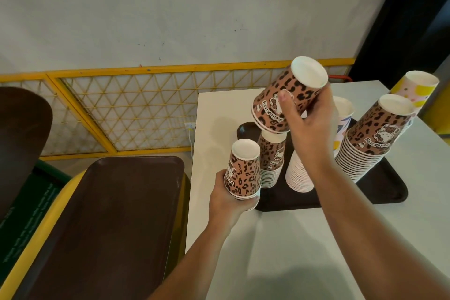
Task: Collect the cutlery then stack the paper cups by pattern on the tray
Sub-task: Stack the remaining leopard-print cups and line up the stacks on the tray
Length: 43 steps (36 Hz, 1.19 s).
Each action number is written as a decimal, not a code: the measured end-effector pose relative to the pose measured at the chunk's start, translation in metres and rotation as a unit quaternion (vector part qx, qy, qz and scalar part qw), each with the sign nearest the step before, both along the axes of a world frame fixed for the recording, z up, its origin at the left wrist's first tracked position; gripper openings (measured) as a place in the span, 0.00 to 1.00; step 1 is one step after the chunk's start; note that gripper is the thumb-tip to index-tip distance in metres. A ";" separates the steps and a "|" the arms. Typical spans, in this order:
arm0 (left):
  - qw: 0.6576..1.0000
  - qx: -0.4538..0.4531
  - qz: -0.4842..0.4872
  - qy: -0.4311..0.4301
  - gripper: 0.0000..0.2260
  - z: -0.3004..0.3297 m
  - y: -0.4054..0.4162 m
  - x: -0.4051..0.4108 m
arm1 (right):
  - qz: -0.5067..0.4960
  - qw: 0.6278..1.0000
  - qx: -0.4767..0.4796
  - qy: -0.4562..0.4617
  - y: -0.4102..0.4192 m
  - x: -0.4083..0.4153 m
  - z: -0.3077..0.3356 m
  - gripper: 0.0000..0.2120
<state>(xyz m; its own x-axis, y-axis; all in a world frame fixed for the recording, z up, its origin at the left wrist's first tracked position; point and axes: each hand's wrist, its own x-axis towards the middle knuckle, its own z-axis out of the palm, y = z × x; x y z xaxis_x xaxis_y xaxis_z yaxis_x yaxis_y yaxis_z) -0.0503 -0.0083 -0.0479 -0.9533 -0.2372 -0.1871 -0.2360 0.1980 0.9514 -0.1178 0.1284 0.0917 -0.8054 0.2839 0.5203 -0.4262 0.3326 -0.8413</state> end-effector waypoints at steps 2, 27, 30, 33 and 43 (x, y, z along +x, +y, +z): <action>1.000 -0.002 -0.003 -0.001 0.36 0.001 0.000 0.000 | -0.018 0.999 0.024 -0.017 0.003 -0.007 -0.007 0.32; 0.999 -0.021 -0.019 0.034 0.34 0.015 0.004 -0.007 | 0.161 0.960 0.163 -0.161 -0.028 0.042 -0.071 0.37; 0.999 -0.023 -0.023 0.042 0.36 0.015 0.003 -0.006 | 0.147 0.964 0.151 -0.163 -0.027 0.040 -0.070 0.35; 0.999 -0.013 -0.022 0.044 0.37 0.013 0.003 -0.005 | 0.128 0.969 0.149 -0.146 -0.025 0.038 -0.067 0.34; 0.999 -0.007 -0.020 0.028 0.39 0.008 0.005 -0.002 | 0.084 0.985 0.123 -0.091 -0.018 0.027 -0.036 0.28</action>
<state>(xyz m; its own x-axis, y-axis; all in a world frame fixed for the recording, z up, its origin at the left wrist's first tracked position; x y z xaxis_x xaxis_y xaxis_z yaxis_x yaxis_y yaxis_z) -0.0521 -0.0033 -0.0399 -0.9710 -0.2008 -0.1300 -0.1740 0.2199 0.9599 -0.0905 0.1101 0.0559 -0.9166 0.0219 0.3992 -0.3421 0.4739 -0.8114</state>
